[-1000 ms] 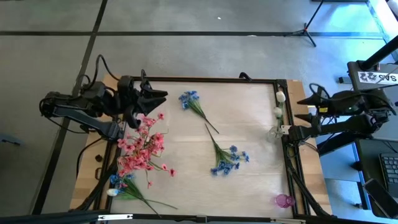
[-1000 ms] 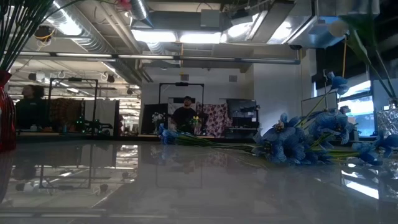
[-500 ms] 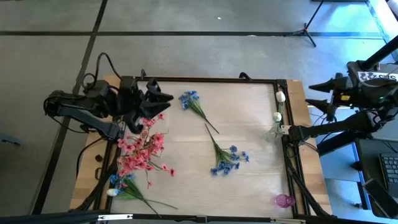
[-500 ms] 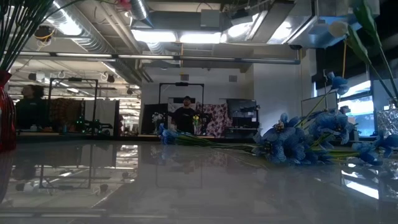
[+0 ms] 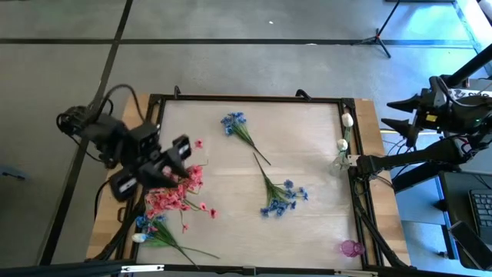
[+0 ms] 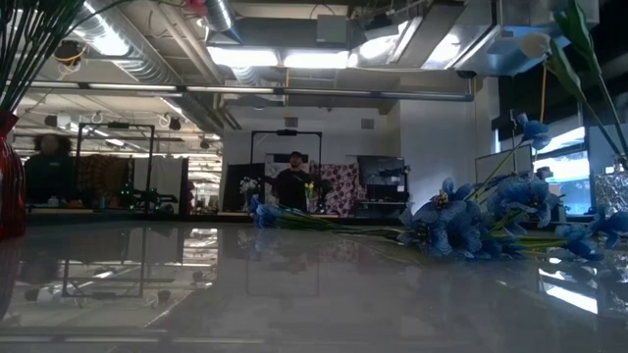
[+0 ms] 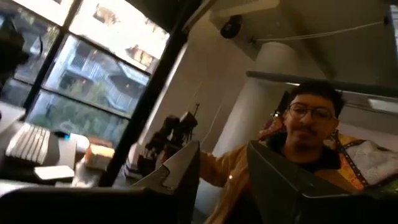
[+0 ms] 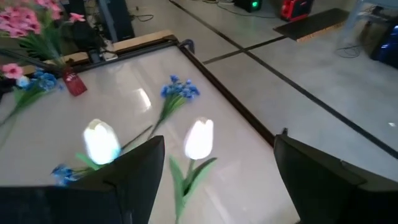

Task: Sort flowers into vase by color
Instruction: Adjust the red vase on the table

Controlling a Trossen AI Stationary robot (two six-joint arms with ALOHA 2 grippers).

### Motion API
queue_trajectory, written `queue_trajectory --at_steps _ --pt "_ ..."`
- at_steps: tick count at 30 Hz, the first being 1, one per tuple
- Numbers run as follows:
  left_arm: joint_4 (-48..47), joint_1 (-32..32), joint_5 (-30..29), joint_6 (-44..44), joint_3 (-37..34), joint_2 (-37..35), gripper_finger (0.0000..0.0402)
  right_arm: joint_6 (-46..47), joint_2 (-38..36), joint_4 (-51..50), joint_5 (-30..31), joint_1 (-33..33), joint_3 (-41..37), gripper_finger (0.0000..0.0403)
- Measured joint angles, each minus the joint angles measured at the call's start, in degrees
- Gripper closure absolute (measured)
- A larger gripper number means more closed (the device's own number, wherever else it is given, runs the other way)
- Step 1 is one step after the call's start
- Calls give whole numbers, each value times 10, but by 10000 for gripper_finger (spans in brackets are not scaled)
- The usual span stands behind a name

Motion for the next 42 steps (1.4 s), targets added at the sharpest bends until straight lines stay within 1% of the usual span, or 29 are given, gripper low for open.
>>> queue_trajectory --at_steps 3,6,8,10,15,19,22,25,30,33,35,37,42 --pt "-7 -58 -74 1 0 1 272 -4 0 -1 23 0 0 102" --pt "-9 -108 -148 30 0 0 272 -5 0 3 44 0 0 102" --pt "-9 -137 -189 48 0 0 272 -5 0 17 55 0 0 102" --pt "-9 -160 -214 64 0 0 272 -5 0 41 55 0 0 102" --pt "-26 -206 -220 77 0 -1 273 12 8 125 14 0 -1 102" --pt "-61 -259 -221 73 0 -5 273 65 12 186 4 0 -6 102" --pt "-68 -305 -221 73 0 -8 273 118 15 198 2 0 -8 102" --pt "-70 -354 -223 72 0 -9 273 160 21 197 13 0 -8 102" --pt "-95 -433 -258 69 0 -9 273 206 33 184 71 0 -8 102" --pt "-112 -467 -292 21 -6 -5 273 231 43 184 95 0 -8 102" --pt "-127 -484 -326 -25 -14 -5 273 238 51 184 103 0 -8 102" --pt "-163 -495 -362 -74 -16 -5 273 238 59 184 106 0 -8 102" --pt "-273 -498 -411 -202 -16 -5 273 238 83 184 115 0 -8 102"
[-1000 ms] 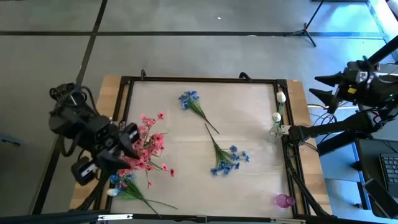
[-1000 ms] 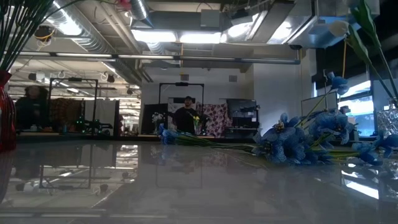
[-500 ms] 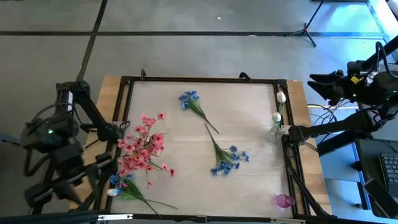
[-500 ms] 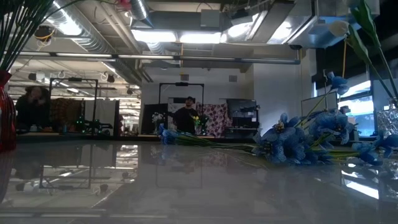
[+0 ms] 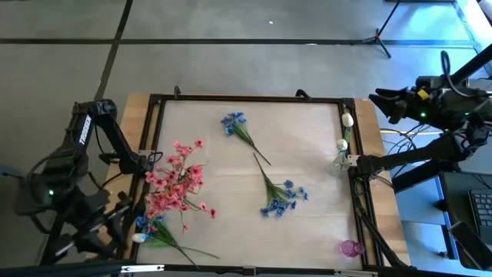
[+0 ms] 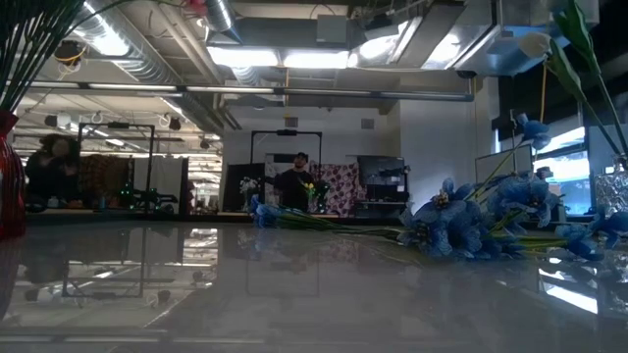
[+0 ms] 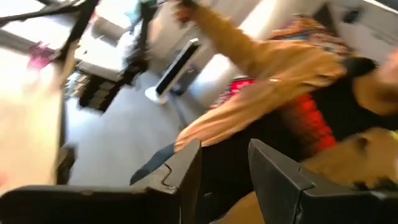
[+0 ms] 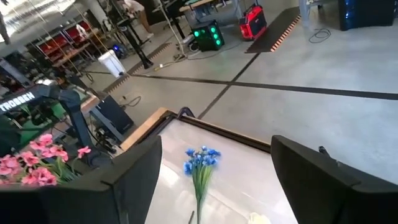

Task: Sort flowers into vase by color
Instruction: Adjust the red vase on the table

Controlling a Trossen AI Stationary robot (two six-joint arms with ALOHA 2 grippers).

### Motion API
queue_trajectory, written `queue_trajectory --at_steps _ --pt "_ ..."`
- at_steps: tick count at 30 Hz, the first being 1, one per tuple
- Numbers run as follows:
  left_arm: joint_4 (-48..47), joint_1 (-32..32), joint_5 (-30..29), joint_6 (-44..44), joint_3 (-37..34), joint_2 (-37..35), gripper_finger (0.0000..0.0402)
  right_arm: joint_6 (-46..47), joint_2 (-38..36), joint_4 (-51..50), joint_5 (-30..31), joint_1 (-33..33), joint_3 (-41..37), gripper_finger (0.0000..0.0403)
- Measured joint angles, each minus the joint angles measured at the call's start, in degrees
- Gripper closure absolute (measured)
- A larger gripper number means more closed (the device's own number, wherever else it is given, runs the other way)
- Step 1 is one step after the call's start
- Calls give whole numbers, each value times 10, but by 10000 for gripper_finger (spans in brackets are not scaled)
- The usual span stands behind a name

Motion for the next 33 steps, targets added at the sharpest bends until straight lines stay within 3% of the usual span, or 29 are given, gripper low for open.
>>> queue_trajectory --at_steps 7,12,17,33 --pt "-135 5 3 -227 0 0 273 -4 24 -1 -1 0 0 102" --pt "-169 5 52 -299 0 12 273 -18 31 -2 4 0 0 102" --pt "-279 32 90 -395 0 20 273 -18 33 -2 8 0 0 102" --pt "-506 81 308 -410 0 78 278 -19 33 -2 -4 0 0 102"
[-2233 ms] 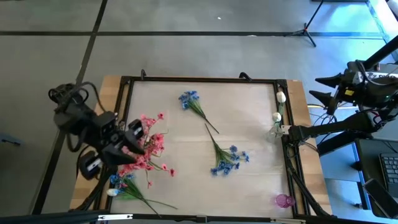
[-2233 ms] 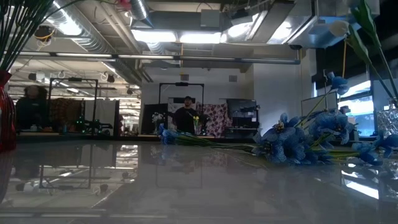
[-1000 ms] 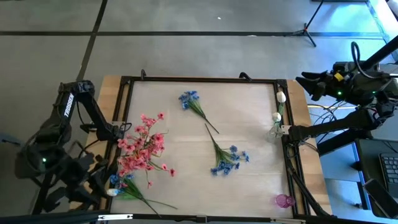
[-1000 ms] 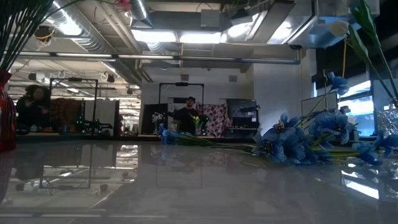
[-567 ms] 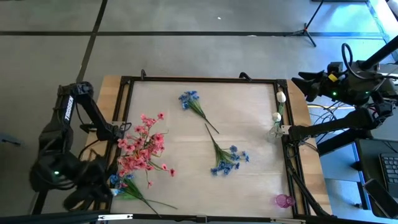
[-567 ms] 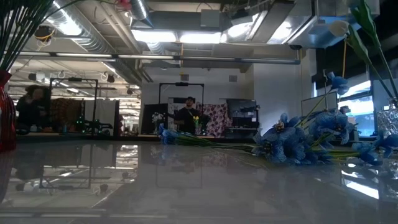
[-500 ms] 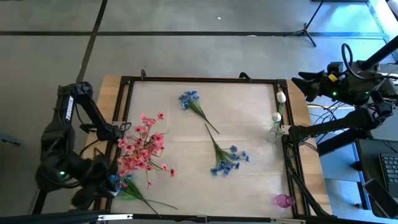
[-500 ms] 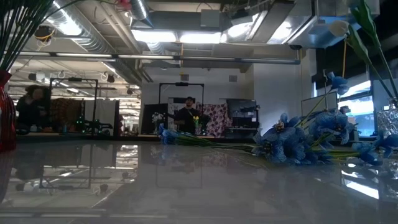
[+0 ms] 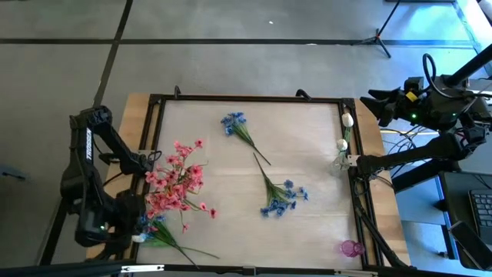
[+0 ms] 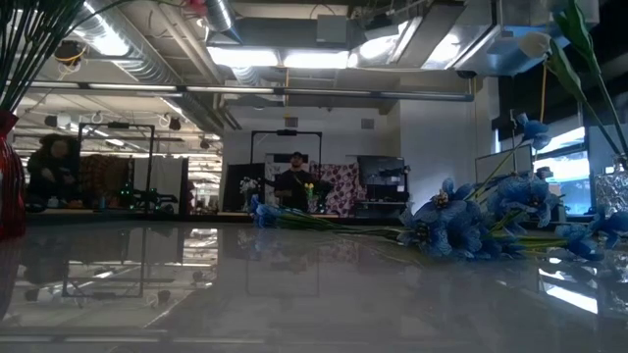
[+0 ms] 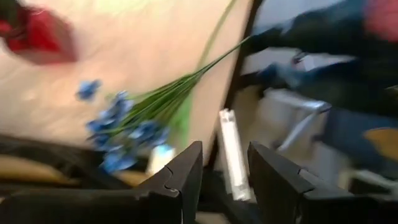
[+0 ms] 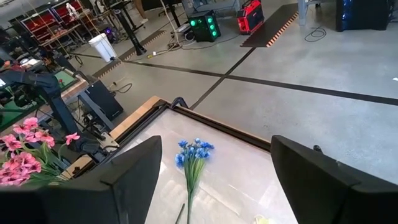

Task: Sort flowers into vase by color
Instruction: Adjust the red vase on the table

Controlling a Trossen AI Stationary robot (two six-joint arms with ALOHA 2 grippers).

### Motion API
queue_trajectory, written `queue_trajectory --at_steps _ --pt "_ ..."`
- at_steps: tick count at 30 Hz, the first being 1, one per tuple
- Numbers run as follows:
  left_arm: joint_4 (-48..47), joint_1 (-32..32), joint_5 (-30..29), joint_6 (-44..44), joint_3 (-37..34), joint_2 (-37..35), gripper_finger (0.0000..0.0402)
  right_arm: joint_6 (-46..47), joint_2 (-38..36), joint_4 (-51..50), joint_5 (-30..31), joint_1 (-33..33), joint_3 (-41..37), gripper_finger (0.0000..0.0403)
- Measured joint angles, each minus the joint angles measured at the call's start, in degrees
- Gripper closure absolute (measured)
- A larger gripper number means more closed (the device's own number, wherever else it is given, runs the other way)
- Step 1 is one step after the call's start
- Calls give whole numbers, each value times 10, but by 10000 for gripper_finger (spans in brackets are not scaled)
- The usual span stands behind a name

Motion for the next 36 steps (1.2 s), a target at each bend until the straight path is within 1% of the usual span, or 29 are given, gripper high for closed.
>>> queue_trajectory --at_steps 4,8,11,13,17,22,27,29,33,36 --pt "-42 3 56 34 0 29 278 -1 2 0 0 0 0 102" --pt "-52 3 57 81 0 56 278 -15 4 0 0 0 0 102" --pt "-60 3 49 81 -3 63 278 -17 8 0 -1 0 0 102" --pt "-60 3 41 63 -12 56 278 -25 13 1 -2 0 0 102" --pt "-39 3 35 45 -54 39 278 -30 18 1 -3 0 0 102" --pt "22 5 32 49 -127 25 278 -31 26 2 -22 0 0 102" --pt "34 10 26 30 -174 25 278 -30 33 2 -40 0 0 102" --pt "42 9 17 21 -190 25 278 -30 34 2 -44 0 0 102" --pt "92 9 -11 5 -230 25 278 -30 39 2 -44 0 0 102" --pt "118 9 -19 -13 -268 25 278 -30 43 2 -44 0 0 102"
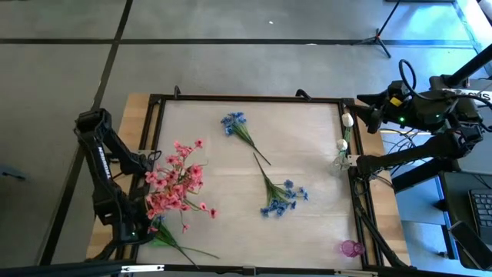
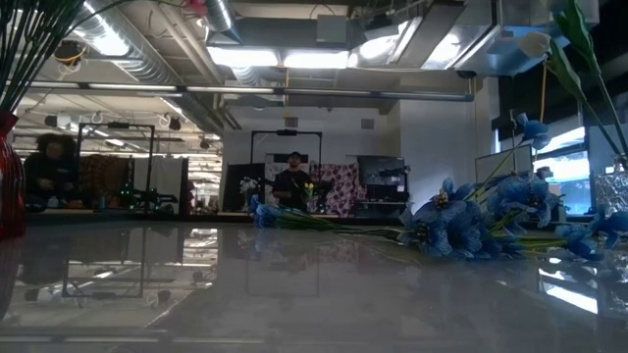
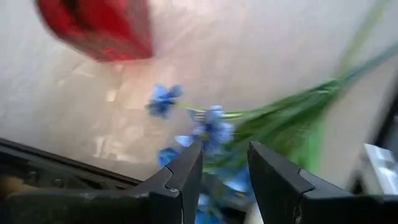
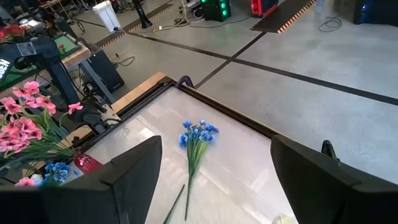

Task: Sort flowers into vase by color
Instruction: Adjust the red vase on the table

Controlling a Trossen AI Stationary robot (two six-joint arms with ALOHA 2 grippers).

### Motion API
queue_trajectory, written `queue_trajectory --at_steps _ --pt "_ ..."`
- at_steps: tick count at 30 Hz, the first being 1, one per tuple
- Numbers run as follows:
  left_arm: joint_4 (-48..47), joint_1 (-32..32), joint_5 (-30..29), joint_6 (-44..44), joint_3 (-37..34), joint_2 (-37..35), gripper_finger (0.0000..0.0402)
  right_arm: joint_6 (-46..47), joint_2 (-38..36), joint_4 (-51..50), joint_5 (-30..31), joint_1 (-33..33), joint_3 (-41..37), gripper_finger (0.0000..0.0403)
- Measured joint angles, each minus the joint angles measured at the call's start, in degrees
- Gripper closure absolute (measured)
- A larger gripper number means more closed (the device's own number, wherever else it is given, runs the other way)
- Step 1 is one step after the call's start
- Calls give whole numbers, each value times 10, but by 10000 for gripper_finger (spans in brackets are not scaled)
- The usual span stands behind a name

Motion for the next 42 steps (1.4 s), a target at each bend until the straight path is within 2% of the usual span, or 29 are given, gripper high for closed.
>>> queue_trajectory --at_steps 8,17,26,34,42 --pt "48 0 -34 -26 -66 0 278 2 9 0 -6 0 0 102" --pt "55 0 -146 -129 -98 0 278 6 27 0 -19 0 0 102" --pt "54 1 -229 -259 -135 0 278 7 44 0 -23 0 0 102" --pt "53 22 -245 -312 -167 0 278 7 60 0 -37 0 0 102" --pt "57 58 -264 -313 -190 0 278 7 69 0 -50 0 0 102"
